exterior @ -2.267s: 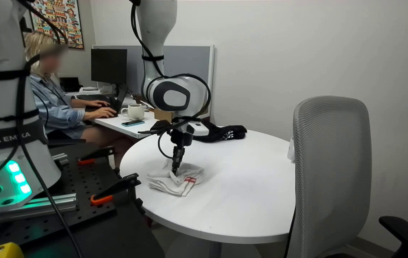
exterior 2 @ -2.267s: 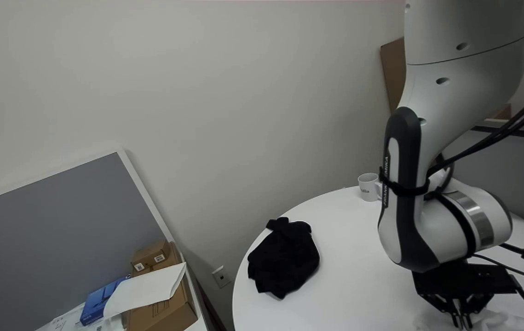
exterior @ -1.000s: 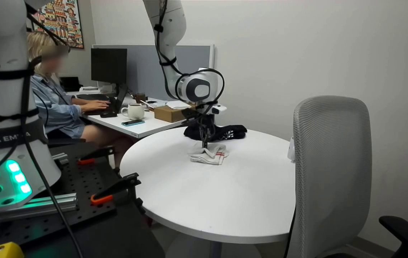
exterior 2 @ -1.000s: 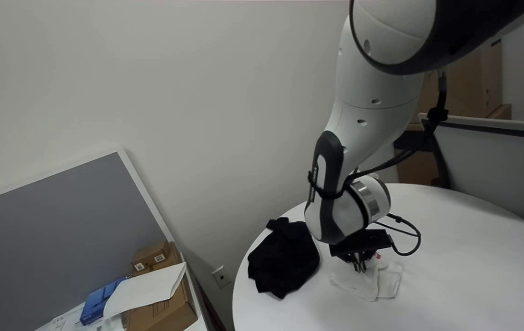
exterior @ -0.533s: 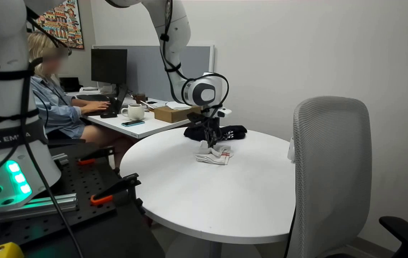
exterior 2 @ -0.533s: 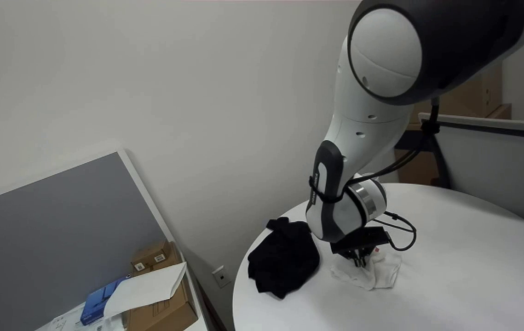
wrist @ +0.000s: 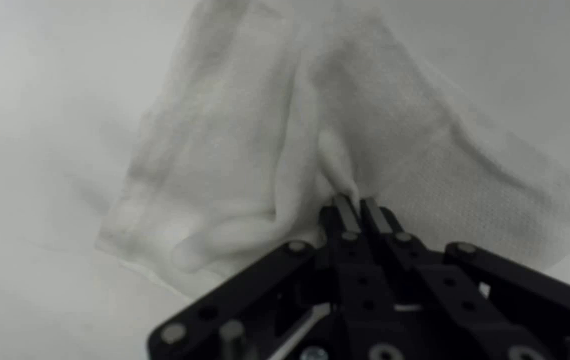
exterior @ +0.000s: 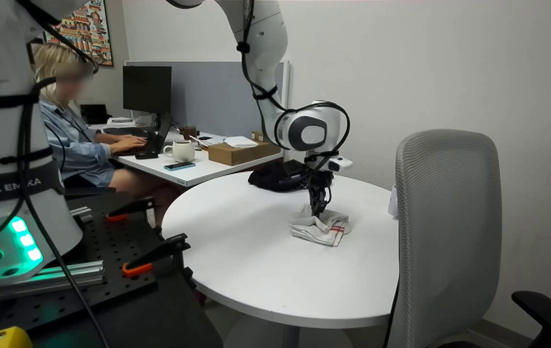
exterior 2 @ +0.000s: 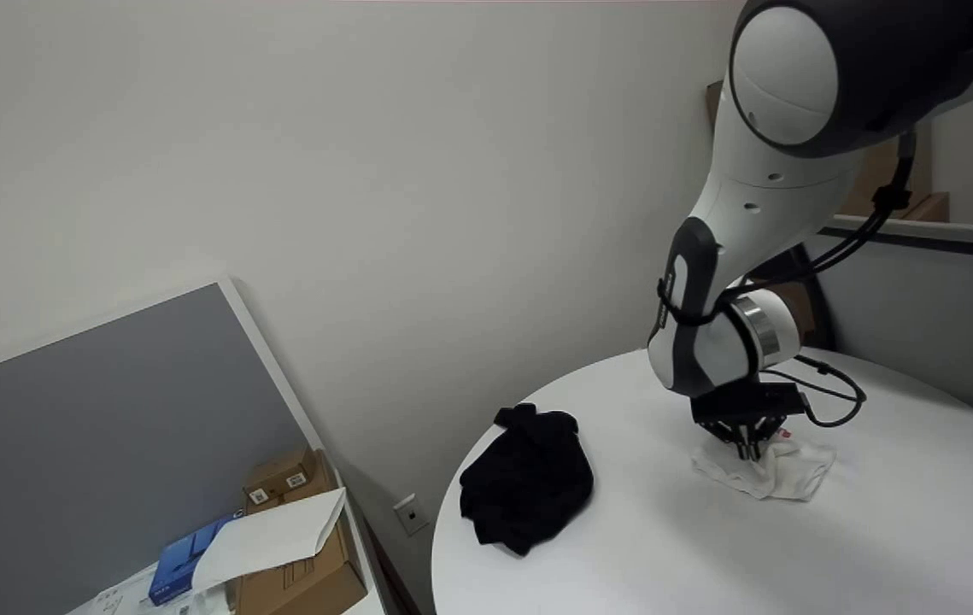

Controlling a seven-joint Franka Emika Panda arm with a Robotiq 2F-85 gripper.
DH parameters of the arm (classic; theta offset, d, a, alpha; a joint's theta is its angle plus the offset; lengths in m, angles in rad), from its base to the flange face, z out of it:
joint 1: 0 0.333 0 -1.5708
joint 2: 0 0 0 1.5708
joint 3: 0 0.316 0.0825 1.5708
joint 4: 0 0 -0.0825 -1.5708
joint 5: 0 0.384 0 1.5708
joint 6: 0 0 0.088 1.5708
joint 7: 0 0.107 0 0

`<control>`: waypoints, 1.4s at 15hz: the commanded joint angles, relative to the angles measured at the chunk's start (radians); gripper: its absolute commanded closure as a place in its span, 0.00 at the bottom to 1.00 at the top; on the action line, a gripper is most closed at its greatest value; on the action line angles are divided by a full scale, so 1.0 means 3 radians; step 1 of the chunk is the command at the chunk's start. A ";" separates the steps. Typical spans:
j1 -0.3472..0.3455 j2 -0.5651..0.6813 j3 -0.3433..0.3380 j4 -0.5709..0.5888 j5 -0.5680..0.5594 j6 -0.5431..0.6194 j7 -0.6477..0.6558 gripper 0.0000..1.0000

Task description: Use the cloth to wipe the table

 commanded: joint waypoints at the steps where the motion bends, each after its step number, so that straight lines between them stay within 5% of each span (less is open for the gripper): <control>1: -0.0116 0.0052 -0.0005 -0.0060 0.0065 -0.0028 -0.0101 0.99; 8: 0.0107 -0.0279 0.0331 -0.0706 -0.0003 0.0178 -0.0425 0.99; 13: 0.0354 -0.0142 0.0678 -0.0567 0.0010 0.0140 -0.0589 0.99; 16: 0.0447 -0.0022 0.0560 -0.0387 -0.0018 0.0059 -0.0504 0.99; 21: 0.0241 -0.0137 0.0246 -0.0587 0.0025 0.0057 -0.0423 0.99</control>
